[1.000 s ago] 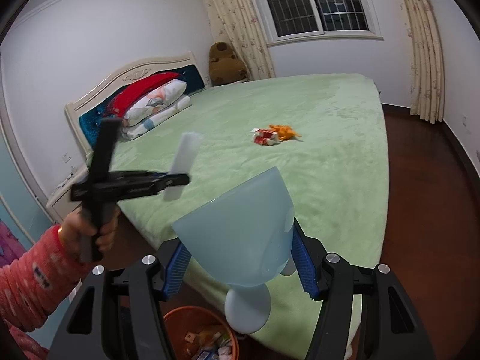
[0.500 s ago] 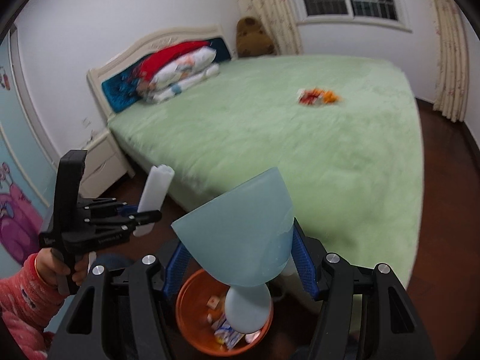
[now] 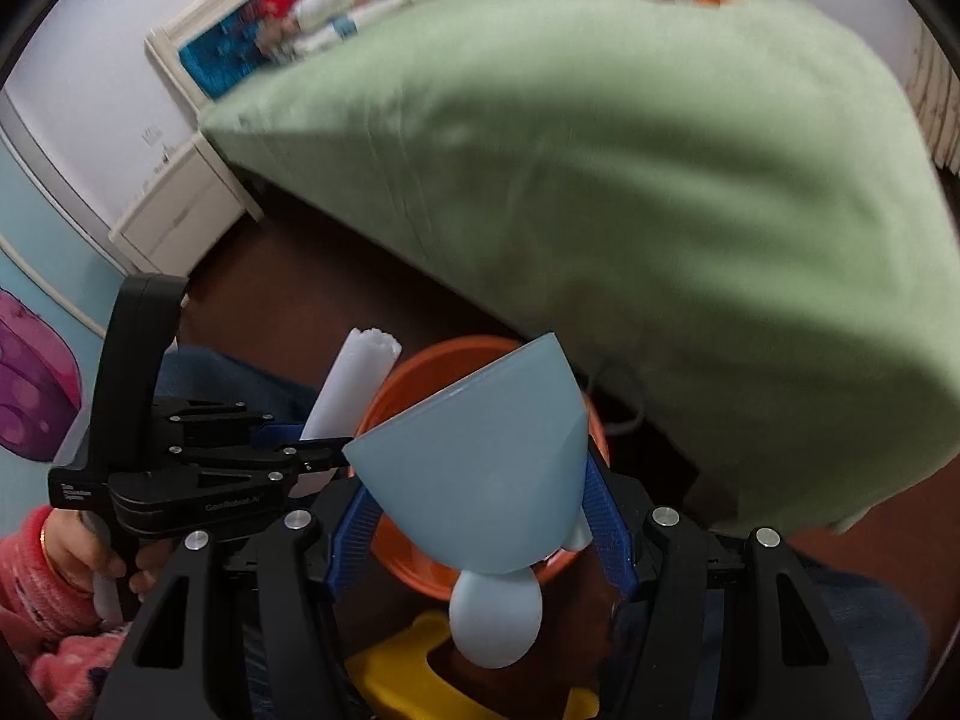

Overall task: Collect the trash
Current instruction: 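Lower the foam tube and cup over the orange bin and open both tools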

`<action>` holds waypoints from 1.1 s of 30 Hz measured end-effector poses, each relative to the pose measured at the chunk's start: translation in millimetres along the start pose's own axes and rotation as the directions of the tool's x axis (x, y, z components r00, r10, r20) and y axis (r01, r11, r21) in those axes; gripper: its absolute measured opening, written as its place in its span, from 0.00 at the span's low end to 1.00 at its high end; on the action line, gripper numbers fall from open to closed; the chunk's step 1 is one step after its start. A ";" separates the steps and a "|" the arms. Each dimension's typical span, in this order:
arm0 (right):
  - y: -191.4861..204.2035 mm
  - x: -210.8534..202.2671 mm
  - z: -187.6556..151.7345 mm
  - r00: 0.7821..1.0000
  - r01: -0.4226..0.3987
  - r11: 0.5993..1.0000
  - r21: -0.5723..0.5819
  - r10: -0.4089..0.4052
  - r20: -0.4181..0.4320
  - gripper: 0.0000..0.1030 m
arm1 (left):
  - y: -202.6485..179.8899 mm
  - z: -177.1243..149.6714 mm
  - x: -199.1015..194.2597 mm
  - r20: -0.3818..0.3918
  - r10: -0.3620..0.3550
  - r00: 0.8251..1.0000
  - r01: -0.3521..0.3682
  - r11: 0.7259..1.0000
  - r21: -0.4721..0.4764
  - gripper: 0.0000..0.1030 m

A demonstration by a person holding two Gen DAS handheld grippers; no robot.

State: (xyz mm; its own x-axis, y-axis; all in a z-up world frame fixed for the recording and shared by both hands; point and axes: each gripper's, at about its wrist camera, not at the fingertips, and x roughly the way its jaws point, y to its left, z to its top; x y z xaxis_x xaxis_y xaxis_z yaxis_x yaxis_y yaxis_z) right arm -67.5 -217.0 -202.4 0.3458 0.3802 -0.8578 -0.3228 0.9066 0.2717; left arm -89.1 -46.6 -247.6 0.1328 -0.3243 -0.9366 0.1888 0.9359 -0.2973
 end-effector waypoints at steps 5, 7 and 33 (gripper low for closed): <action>2.6 40.6 -8.9 0.995 0.021 1.000 -0.014 -0.022 -0.093 0.59 | 15.1 -3.0 39.5 -0.093 0.011 0.996 -0.019 0.997 -0.079 0.22; 3.4 53.1 -9.1 0.993 0.030 0.999 -0.015 -0.031 -0.115 0.59 | 19.9 -4.0 48.7 -0.118 0.017 0.993 -0.028 0.995 -0.096 0.22; -31.7 53.5 14.1 0.992 -0.066 0.984 0.167 0.084 -0.100 0.88 | 16.0 5.2 42.8 -0.069 0.135 0.988 -0.140 0.988 -0.062 0.80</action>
State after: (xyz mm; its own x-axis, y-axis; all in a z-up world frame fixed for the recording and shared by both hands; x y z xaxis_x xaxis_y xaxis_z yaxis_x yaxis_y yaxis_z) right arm -26.4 -222.8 -250.8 0.2281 0.4346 -0.8713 -0.1930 0.8973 0.3970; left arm -75.4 -46.2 -291.4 0.0894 -0.1842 -0.9788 0.1073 0.9788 -0.1744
